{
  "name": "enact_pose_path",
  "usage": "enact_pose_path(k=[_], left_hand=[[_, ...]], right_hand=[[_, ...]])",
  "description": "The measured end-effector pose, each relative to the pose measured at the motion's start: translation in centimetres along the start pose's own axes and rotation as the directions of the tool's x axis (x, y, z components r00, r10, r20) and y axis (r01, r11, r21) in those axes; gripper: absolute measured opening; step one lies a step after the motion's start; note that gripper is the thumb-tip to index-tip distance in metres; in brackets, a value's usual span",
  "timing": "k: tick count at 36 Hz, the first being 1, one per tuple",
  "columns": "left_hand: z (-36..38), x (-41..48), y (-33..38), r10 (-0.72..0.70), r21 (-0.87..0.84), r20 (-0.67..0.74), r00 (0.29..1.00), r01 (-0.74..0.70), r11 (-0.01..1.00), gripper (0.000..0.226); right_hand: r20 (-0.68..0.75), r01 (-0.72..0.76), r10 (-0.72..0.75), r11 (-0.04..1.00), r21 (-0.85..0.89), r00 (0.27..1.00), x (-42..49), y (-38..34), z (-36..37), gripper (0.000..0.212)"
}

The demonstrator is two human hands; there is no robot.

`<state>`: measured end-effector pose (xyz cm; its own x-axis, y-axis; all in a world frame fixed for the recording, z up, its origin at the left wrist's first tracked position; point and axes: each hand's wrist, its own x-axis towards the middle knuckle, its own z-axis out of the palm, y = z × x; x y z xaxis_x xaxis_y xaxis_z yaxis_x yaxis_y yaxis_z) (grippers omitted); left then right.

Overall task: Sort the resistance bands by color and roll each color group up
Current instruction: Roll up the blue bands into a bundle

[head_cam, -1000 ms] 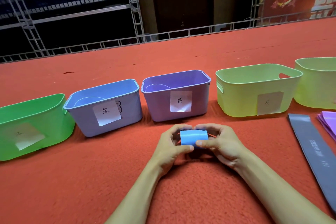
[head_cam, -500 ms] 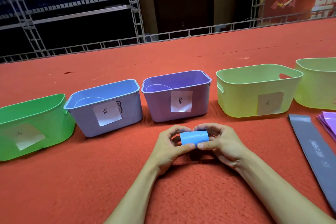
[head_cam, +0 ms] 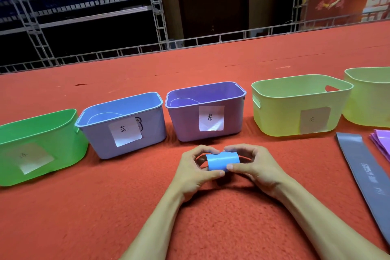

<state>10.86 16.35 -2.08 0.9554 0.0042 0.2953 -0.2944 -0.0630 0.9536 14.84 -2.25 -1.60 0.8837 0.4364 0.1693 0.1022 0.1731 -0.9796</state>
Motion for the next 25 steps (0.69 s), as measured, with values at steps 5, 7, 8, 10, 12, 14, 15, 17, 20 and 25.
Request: enact_pose_path(k=[5, 7, 8, 10, 12, 14, 15, 17, 20, 25], left_hand=[[-0.1, -0.02, 0.01, -0.005, 0.009, 0.01, 1.0, 0.005, 1.0, 0.044], [-0.11, -0.06, 0.08, -0.003, 0.006, 0.008, 1.0, 0.003, 1.0, 0.043], [-0.1, -0.08, 0.15, -0.002, 0.008, 0.005, 1.0, 0.002, 1.0, 0.044], [-0.06, -0.09, 0.24, -0.003, 0.008, 0.002, 1.0, 0.003, 1.0, 0.044], [0.01, -0.1, 0.29, -0.005, 0.001, 0.0, 1.0, 0.005, 1.0, 0.044], [0.1, -0.15, 0.38, -0.009, -0.006, -0.004, 1.0, 0.009, 1.0, 0.043], [0.12, -0.16, 0.39, -0.013, -0.006, -0.003, 1.0, 0.013, 1.0, 0.043], [0.13, -0.23, 0.37, -0.022, -0.001, 0.003, 1.0, 0.022, 1.0, 0.045], [0.11, -0.25, 0.32, -0.034, 0.016, 0.006, 0.999, 0.034, 0.999, 0.045], [0.14, -0.3, 0.38, -0.036, 0.028, 0.001, 0.999, 0.036, 0.999, 0.044]], right_hand=[[-0.013, 0.093, -0.098, 0.971, -0.223, 0.995, -0.09, -0.34, 0.09, 0.05], [0.002, 0.109, -0.112, 0.962, -0.251, 0.994, -0.16, -0.5, 0.07, 0.054], [0.011, 0.122, -0.123, 0.953, -0.277, 0.992, -0.17, -0.6, 0.08, 0.052], [0.028, 0.144, -0.142, 0.937, -0.318, 0.989, -0.22, -0.72, 0.15, 0.045], [0.041, 0.153, -0.147, 0.929, -0.338, 0.988, -0.29, -0.81, 0.21, 0.042], [0.051, 0.164, -0.156, 0.912, -0.377, 0.986, -0.31, -0.86, 0.17, 0.043], [0.056, 0.171, -0.162, 0.899, -0.403, 0.985, -0.33, -0.93, 0.15, 0.042], [0.067, 0.179, -0.167, 0.877, -0.445, 0.984, -0.3, -0.94, 0.0, 0.041], [0.071, 0.183, -0.17, 0.867, -0.464, 0.983, -0.26, -0.92, -0.14, 0.04], [0.085, 0.215, -0.201, 0.828, -0.518, 0.976, -0.22, -0.93, -0.27, 0.04]])
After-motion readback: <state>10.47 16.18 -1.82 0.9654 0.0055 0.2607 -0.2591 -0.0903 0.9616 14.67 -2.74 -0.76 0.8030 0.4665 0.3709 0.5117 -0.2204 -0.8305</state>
